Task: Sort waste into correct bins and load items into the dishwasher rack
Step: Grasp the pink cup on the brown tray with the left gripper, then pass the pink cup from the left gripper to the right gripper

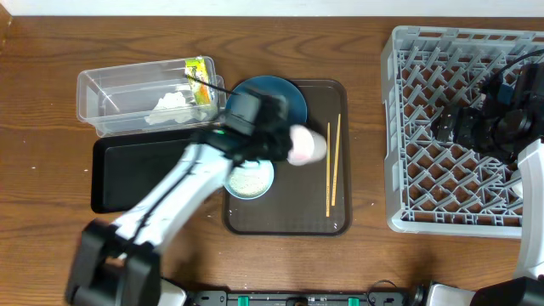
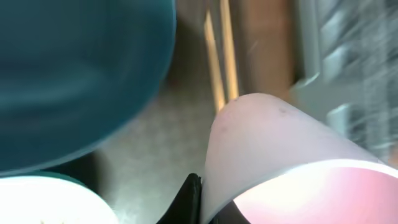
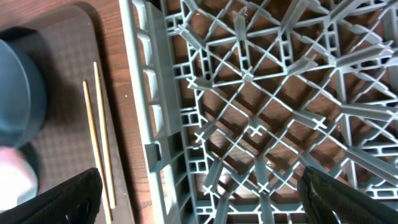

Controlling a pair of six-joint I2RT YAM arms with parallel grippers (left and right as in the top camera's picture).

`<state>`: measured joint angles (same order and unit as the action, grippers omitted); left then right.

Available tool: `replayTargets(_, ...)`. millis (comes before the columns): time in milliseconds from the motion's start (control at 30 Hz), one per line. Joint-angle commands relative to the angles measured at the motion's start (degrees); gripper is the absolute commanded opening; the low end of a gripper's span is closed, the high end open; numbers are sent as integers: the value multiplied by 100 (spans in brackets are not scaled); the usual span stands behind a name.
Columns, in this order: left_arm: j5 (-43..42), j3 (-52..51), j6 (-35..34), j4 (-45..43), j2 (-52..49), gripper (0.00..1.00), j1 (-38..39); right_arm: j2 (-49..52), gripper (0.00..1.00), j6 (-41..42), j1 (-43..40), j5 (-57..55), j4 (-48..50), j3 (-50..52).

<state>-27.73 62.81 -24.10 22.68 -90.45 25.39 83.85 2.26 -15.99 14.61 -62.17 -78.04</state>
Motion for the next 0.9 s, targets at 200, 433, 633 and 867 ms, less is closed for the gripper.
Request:
replayTargets(200,-4859,63,-1117,-1967,-35,6,-1263,-28,99,-2573,330,4280,-24,146)
replayTargets(433,-5071,63,-1121,-2107,-44,6,-992,-28,99,-3174,1139,5278,-11,321)
replayTargets(633,-4968,63,-1182,-2192,-44,6,-704,-28,99,-3169,1847,5292,229,321)
replayTargets(867,-4964,63,-1185,-2192,-44,6,-557,-28,96,-3150,2339,5294,479,321)
